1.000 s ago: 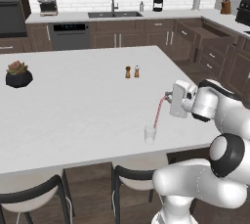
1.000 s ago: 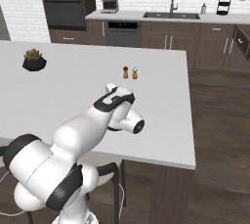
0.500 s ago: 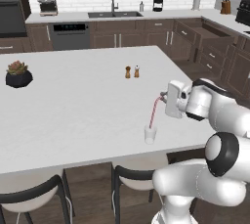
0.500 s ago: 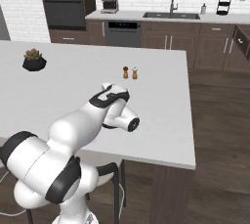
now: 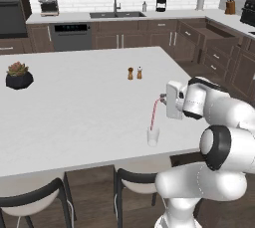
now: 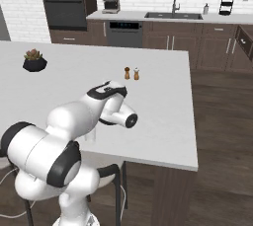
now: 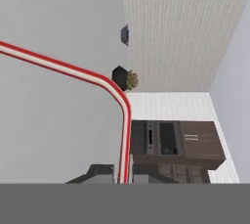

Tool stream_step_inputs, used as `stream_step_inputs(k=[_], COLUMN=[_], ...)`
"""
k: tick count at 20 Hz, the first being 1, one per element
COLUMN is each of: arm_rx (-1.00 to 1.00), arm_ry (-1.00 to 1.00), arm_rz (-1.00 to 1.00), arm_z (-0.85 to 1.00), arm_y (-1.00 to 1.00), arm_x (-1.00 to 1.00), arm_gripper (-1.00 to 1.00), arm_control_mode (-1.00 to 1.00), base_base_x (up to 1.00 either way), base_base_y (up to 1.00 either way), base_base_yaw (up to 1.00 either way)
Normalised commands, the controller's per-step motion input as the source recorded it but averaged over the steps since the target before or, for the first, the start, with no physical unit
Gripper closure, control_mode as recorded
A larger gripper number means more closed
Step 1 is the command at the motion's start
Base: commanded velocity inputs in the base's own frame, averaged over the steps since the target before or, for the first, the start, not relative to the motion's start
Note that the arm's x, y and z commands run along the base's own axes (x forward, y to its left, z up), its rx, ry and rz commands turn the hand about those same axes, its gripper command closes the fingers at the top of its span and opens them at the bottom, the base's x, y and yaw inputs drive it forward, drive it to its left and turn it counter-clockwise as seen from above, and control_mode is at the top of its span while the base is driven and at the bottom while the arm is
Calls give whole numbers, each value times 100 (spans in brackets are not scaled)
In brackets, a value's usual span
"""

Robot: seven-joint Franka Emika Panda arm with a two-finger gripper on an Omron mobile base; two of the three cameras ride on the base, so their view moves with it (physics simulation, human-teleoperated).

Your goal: Take a straw from the drawer in front and place it inside the glass cup on the dining counter.

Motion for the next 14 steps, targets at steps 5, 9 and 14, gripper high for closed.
stream_step_inputs(k=[5, 9, 14], arm_rx=[-21, -19, -15], arm_ry=[-28, -26, -23], arm_rz=[0, 0, 0], arm_z=[-88, -99, -99], arm_y=[0, 0, 4], arm_x=[12, -1, -48], arm_gripper=[100, 100, 100], arm_control_mode=[-100, -100, -100], base_base_x=[0, 0, 0], base_base_y=[0, 0, 0], base_base_yaw=[0, 0, 0])
